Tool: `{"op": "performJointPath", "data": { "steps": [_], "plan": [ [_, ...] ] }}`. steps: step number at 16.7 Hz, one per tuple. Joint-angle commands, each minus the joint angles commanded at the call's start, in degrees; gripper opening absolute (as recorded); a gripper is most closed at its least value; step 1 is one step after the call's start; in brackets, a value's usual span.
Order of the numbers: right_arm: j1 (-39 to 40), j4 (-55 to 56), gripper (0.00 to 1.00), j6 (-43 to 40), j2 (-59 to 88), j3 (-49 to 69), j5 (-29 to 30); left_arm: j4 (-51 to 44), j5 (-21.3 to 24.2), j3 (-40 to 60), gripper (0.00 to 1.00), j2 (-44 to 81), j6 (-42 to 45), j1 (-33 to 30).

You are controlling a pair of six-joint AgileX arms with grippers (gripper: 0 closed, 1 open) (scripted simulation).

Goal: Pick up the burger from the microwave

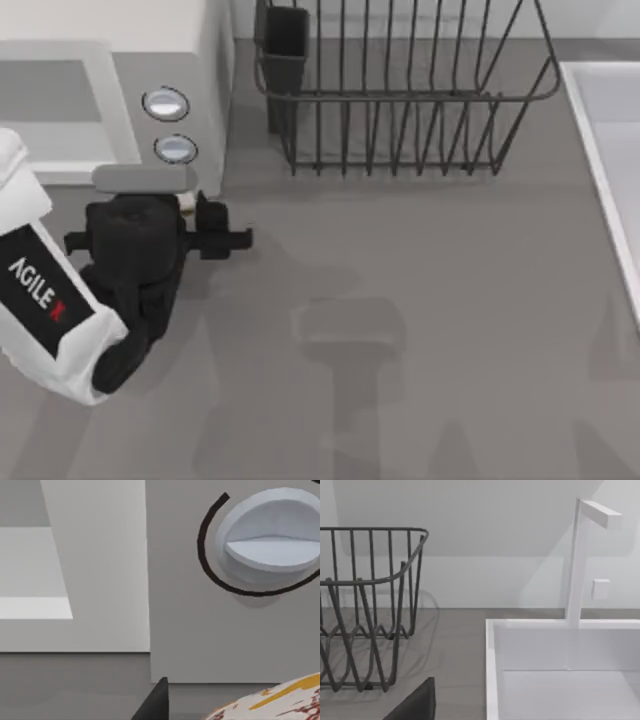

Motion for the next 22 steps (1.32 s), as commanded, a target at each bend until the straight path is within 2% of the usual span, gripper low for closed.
{"op": "performJointPath", "data": {
  "steps": [4, 17, 22],
  "plan": [
    [0.0, 0.0, 1.0, 0.0, 0.0, 0.0, 0.0, 0.15, 0.01, -0.07, 0.0, 0.14, 0.0, 0.0],
    [0.0, 0.0, 1.0, 0.0, 0.0, 0.0, 0.0, 0.15, 0.01, -0.07, 0.98, 0.14, 0.0, 0.0],
    [0.0, 0.0, 1.0, 0.0, 0.0, 0.0, 0.0, 0.15, 0.01, -0.07, 1.0, 0.14, 0.0, 0.0]
  ]
}}
